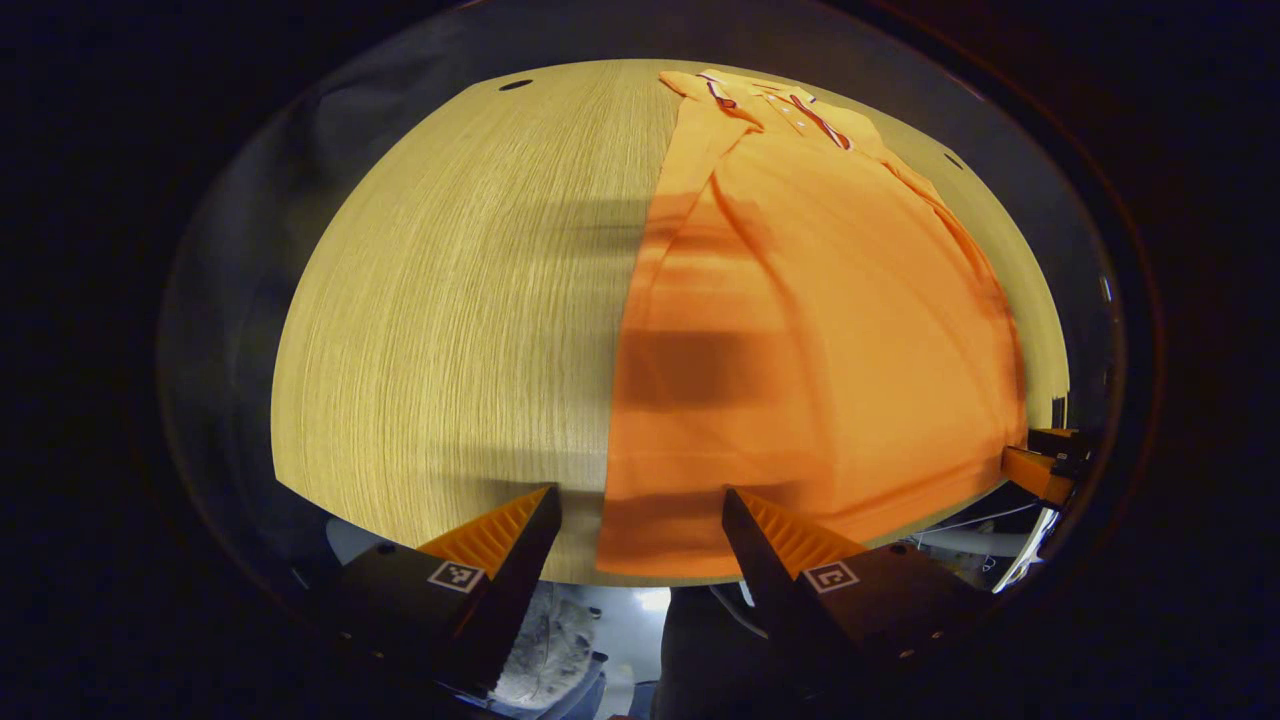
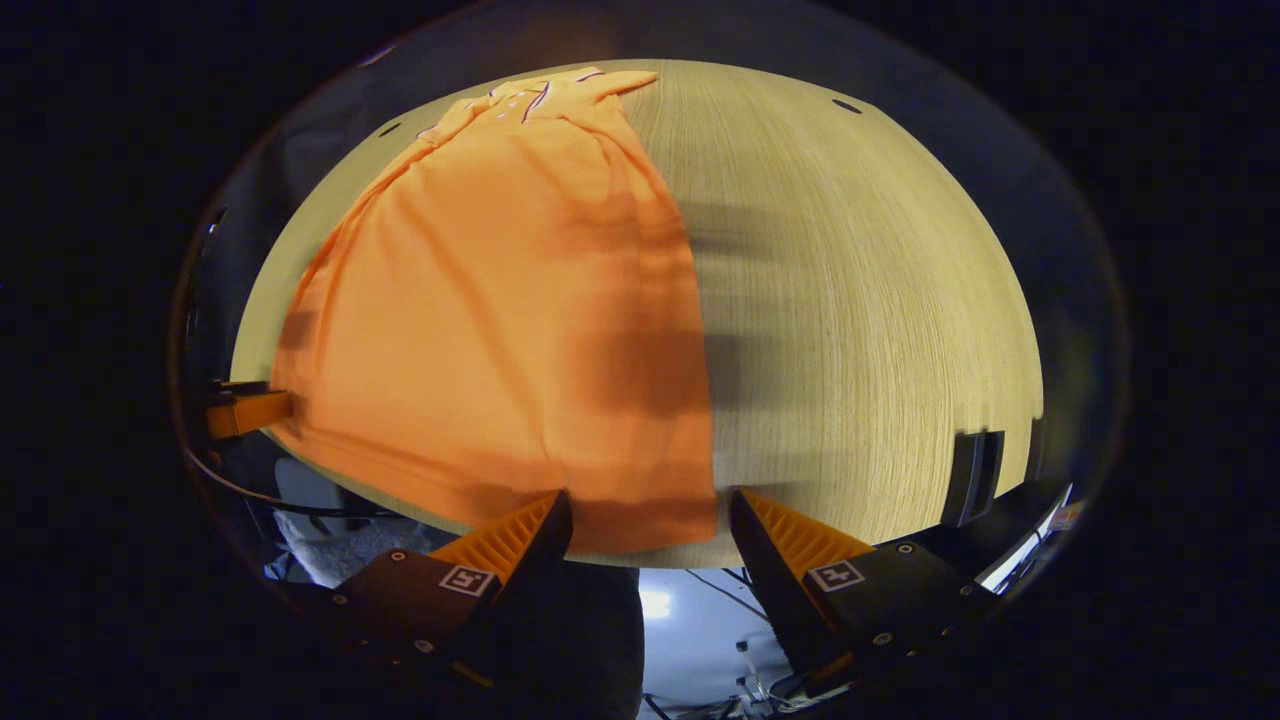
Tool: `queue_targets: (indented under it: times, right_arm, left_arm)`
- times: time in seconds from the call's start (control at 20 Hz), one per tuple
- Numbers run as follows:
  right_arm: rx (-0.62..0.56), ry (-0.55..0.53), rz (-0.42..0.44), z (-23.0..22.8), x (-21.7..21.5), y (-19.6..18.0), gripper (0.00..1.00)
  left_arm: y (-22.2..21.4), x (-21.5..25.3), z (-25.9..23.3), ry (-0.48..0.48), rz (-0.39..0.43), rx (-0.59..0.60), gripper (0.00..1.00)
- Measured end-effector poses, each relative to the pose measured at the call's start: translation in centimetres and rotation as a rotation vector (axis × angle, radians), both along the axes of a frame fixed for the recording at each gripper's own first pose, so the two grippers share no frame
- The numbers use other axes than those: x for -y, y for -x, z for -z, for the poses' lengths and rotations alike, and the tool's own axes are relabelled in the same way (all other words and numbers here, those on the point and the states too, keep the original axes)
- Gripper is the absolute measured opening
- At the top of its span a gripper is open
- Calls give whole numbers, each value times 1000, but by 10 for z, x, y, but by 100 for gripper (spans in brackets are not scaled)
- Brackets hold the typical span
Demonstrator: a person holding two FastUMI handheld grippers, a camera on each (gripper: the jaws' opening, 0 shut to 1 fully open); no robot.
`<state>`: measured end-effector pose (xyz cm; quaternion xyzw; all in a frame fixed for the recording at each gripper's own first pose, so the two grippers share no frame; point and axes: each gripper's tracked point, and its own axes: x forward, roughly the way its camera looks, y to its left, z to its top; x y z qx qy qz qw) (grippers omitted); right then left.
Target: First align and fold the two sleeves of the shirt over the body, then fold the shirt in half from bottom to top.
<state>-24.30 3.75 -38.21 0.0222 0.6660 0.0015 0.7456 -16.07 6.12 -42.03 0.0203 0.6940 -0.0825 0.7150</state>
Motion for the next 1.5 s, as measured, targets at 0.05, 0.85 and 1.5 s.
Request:
queue_targets:
  times: [0.05, 0.85, 1.5]
  right_arm:
    - [-9, -1, -4, 0, 0, 0, 98]
    - [-67, -205, 164, -2, -26, -5, 4]
    - [102, -261, 134, -56, -26, -82, 4]
  left_arm:
    - [5, 0, 0, 0, 12, -13, 99]
    - [20, 41, -6, 120, -9, -161, 1]
    - [-62, 40, -65, 219, -54, 26, 1]
